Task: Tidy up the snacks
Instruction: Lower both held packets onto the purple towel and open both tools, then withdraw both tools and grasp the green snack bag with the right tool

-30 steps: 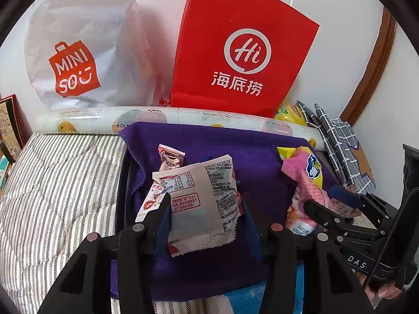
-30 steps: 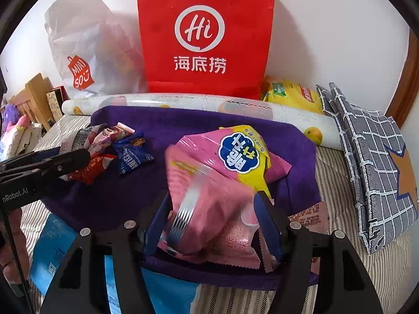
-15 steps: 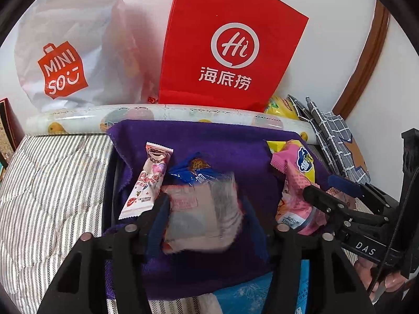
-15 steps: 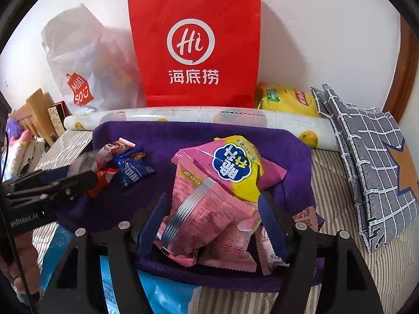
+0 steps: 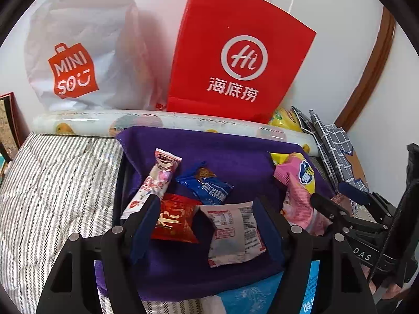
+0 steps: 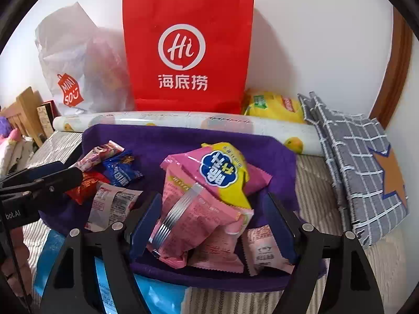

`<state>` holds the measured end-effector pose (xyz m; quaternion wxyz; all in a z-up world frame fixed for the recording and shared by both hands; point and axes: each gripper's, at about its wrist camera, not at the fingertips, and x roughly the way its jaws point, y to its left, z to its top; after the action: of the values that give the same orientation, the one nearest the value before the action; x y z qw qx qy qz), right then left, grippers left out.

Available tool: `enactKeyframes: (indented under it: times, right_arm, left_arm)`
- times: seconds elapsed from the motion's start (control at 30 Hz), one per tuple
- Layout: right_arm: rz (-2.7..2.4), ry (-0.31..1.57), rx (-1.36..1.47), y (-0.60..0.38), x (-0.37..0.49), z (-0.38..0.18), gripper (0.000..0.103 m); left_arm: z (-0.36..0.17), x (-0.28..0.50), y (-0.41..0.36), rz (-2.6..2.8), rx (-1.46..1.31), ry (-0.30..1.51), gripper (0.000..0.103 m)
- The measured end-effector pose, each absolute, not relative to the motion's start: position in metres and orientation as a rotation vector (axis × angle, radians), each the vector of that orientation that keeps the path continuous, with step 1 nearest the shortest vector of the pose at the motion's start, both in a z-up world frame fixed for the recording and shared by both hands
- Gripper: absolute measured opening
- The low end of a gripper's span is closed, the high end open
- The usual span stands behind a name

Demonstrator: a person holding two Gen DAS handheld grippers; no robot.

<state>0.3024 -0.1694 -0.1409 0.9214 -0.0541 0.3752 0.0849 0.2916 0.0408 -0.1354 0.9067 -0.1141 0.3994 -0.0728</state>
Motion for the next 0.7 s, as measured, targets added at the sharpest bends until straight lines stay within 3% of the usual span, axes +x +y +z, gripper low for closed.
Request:
enactKeyframes:
  times: [0.33, 0.7]
  right_arm:
    - [0.165, 0.644, -0.058, -0.184, 0.283, -0.115, 0.079]
    - [0.156, 0.803, -0.039, -0.191, 0.224, -0.106, 0.079]
  left_arm:
    - [-0.129, 0.288, 0.041, -0.142, -0.223, 0.788, 0.071]
    - [-0.106, 0.273, 0.033, -0.229, -0.179, 0.751, 0.071]
